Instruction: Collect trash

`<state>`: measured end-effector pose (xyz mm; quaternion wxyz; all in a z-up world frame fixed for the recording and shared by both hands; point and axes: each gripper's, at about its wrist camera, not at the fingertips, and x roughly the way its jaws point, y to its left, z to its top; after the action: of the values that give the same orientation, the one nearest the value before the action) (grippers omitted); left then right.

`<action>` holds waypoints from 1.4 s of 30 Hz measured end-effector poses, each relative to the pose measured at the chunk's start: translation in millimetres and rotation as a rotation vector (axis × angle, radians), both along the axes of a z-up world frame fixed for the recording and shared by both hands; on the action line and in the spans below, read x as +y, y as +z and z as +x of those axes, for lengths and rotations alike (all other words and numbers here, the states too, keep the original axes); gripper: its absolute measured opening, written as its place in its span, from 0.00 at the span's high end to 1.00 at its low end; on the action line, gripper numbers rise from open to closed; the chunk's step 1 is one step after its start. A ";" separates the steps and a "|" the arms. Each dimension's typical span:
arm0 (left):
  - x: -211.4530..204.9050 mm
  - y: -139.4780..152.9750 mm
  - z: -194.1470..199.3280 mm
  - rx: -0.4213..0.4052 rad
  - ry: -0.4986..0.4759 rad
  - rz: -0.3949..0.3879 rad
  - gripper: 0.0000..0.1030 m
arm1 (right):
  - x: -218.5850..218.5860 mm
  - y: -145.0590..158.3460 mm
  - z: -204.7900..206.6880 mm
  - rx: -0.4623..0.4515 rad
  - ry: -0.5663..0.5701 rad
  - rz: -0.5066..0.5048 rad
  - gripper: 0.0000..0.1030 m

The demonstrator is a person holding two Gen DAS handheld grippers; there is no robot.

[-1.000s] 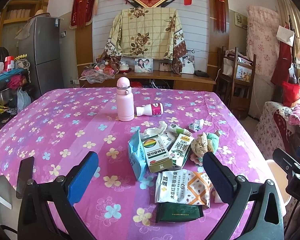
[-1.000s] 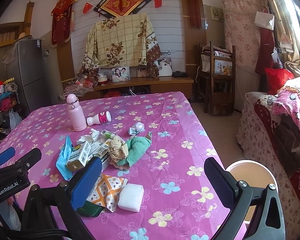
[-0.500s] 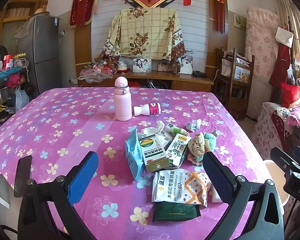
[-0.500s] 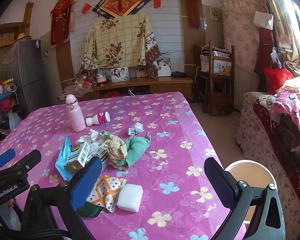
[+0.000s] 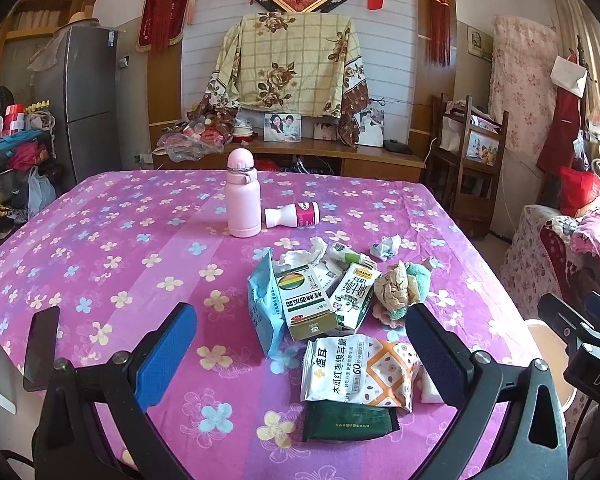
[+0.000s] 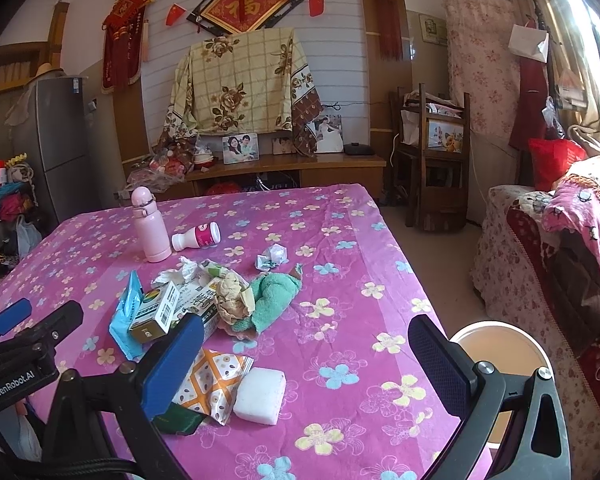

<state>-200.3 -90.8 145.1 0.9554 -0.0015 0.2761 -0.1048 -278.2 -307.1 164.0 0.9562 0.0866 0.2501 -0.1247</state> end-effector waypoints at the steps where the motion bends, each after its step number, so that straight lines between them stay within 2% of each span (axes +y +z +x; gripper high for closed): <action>1: 0.6 -0.4 0.5 0.002 -0.001 -0.002 0.00 | 0.2 -0.3 0.3 0.001 0.000 0.000 0.00; 22: 0.2 -1.7 -0.7 0.013 -0.013 -0.016 0.00 | 0.4 -1.0 1.3 0.003 -0.002 0.000 0.00; 42: 18.1 -16.1 10.9 0.058 -0.001 -0.002 0.00 | -7.4 -14.0 4.6 0.045 -0.006 0.009 0.00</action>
<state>-189.4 -72.6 129.0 0.9469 -0.0053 0.3036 -0.1057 -273.6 -314.5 150.0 0.9496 0.0887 0.2718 -0.1286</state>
